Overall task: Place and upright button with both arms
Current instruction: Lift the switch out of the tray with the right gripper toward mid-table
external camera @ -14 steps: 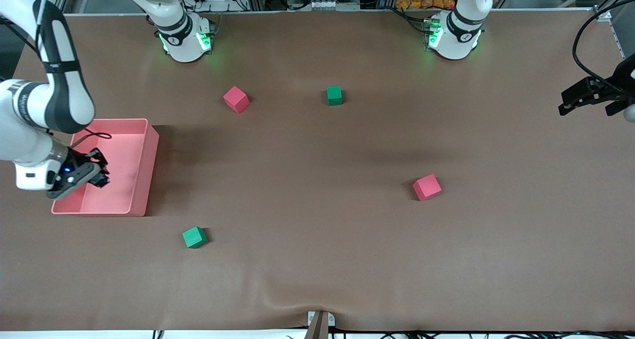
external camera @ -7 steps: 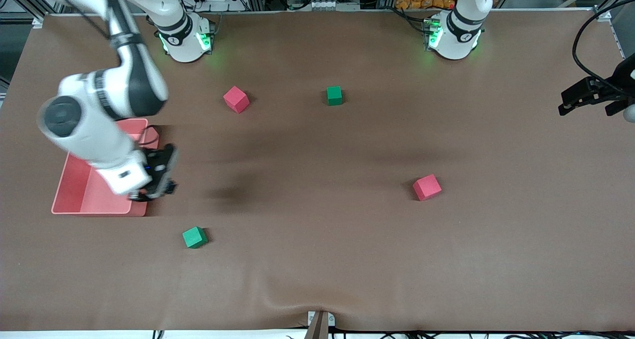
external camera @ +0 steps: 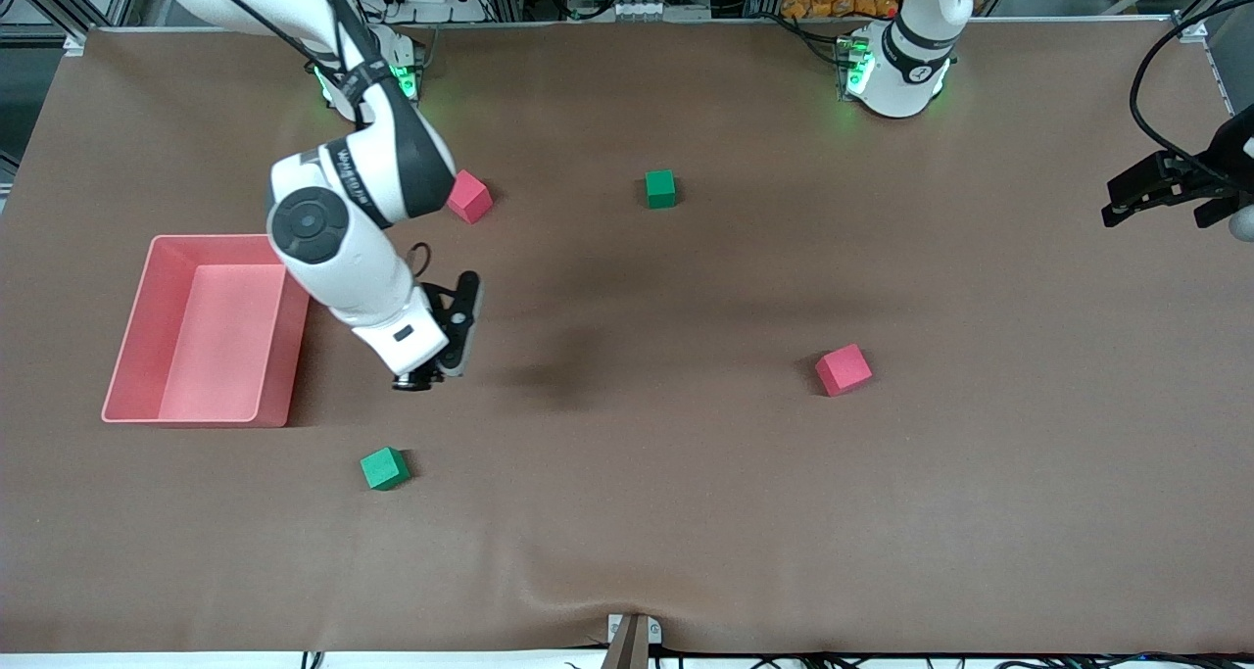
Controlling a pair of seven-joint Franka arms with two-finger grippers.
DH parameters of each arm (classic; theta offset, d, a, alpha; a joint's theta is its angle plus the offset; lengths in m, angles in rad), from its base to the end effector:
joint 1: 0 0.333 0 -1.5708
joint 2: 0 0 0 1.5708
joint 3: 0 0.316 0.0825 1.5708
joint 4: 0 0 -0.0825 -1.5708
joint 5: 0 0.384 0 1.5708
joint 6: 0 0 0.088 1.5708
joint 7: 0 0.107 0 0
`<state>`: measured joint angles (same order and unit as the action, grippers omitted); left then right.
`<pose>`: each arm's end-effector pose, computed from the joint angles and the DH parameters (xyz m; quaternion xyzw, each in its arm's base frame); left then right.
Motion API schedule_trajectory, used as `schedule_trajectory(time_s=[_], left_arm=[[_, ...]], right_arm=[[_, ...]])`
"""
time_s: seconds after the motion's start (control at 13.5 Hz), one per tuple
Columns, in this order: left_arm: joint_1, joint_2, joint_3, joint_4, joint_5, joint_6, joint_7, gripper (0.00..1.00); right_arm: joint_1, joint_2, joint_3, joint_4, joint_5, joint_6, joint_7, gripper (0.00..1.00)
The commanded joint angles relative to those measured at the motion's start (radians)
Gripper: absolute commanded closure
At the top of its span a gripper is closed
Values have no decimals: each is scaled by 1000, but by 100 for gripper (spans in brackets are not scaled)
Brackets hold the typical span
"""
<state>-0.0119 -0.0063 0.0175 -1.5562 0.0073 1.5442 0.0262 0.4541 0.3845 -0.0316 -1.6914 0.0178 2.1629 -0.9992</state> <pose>0.5501 0.0039 0.6325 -0.9999 0.0102 0.0029 0.0036 0.6080 0.2765 0.3825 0.7592 0.6494 0.0423 0.0107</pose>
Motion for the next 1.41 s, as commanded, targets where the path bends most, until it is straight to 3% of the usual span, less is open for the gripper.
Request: schedule_trajectory(time_s=[0.0,0.22,0.74,1.04,1.33], left_arm=[[4,5,1,15,-17,-21,18,0],[3,6,1,15,-15,-22,18,0],[1,6,1,15,-16,-22,17,0],[0,6,-1,15,-17,-22,18,0],[0,8,-1,15,-17,-26,18,0]], right_arm=[[50,77,-14,105,25,-2,63,82],[135,128,-14,165,65,-3,199,82],[256,307,-16,306,60,8,860,83],[349,373,-16,314,56,64,1216,90],[420,437,-16,341,57,80,1532,91]])
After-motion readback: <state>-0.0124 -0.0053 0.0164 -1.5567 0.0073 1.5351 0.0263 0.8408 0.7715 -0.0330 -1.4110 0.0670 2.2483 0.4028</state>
